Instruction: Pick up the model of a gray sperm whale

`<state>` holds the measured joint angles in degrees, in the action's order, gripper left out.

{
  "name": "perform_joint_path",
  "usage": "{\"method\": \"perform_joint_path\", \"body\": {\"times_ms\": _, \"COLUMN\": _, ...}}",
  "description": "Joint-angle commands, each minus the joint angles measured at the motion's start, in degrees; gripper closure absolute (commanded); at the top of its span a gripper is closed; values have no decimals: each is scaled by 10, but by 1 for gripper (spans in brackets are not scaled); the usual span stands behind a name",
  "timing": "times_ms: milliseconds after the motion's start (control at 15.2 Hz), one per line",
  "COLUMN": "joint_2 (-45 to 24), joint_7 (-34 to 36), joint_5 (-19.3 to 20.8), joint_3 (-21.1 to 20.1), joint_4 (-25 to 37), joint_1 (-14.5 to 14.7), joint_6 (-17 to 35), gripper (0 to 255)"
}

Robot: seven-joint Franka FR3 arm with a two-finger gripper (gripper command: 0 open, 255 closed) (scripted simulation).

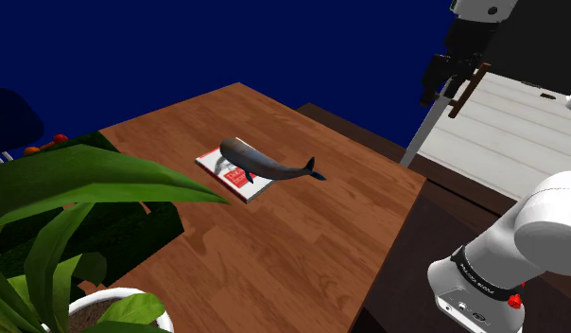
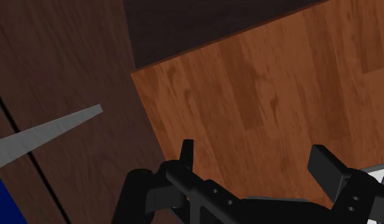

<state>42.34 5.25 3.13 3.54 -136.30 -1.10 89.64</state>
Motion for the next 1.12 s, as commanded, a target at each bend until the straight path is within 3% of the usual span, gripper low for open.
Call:
{"method": "perform_joint_path", "body": {"times_ms": 0, "joint_2": 0, "joint_7": 0, "joint_5": 0, "joint_3": 0, "joint_4": 0, "joint_1": 0, "joint_6": 0, "gripper": 0}}
{"method": "perform_joint_path", "body": {"times_ms": 528, "joint_2": -106, "joint_7": 46, "joint_5": -58, "joint_3": -44, "joint_4": -7, "joint_1": 39, "joint_6": 106, "gripper": 0}}
{"method": "perform_joint_path", "body": {"times_ms": 1056, "joint_2": -240, "joint_7": 82, "joint_5": -104, "joint_3": -86, "joint_4": 29, "joint_1": 74, "joint_6": 203, "gripper": 0}}
